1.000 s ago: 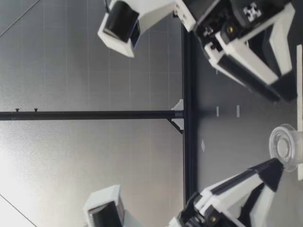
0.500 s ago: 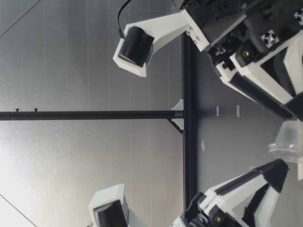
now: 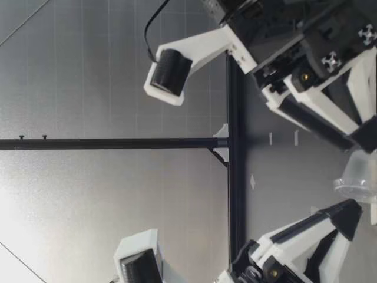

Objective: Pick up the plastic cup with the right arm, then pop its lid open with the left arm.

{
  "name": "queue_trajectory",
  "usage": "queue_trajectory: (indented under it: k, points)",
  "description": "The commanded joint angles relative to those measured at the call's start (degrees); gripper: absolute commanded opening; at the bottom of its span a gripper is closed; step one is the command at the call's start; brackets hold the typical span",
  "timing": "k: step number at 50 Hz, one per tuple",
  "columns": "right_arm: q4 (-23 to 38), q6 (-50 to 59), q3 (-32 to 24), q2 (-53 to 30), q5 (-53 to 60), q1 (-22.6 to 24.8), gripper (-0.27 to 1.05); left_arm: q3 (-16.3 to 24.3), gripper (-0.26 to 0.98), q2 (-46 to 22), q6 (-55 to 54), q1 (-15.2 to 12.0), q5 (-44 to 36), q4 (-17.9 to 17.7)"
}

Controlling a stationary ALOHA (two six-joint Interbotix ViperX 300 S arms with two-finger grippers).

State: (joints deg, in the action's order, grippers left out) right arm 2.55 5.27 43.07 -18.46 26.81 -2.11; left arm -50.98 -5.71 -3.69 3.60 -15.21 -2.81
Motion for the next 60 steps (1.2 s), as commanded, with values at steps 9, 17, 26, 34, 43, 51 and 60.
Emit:
queue_trajectory:
  k: [9,17,26,34,43,51,60]
  points:
    - [1.3,-0.7,-1.4,1.8,-0.3,-0.4,0.65,0.6,0.01,0.3,0.1,0.1,-0.5,0.1]
    - [3.4,-0.7,-2.9,1.2,-0.4,-0.4,0.65,0.9,0.01,0.0,0.2,0.1,-0.5,0.1]
    - [3.6,-0.6,-4.1,0.6,-1.8,-0.4,0.65,0.9,0.01,-0.3,0.3,0.1,-0.5,0.1]
    - [3.7,-0.6,-5.4,-0.4,-3.2,0.2,0.65,1.0,0.01,-0.4,0.5,0.1,-0.5,0.1]
    - [3.7,-0.7,-7.2,-1.3,-6.2,0.6,0.63,1.0,0.01,-0.4,0.5,0.1,-0.5,0.1]
    - [3.7,-0.7,-7.3,-1.4,-8.4,0.6,0.51,1.0,0.01,-0.4,0.5,0.1,-0.5,0.1]
    - [3.7,-0.4,-7.4,-1.4,-8.4,0.7,0.4,1.1,0.01,0.8,0.5,0.1,-0.5,0.1]
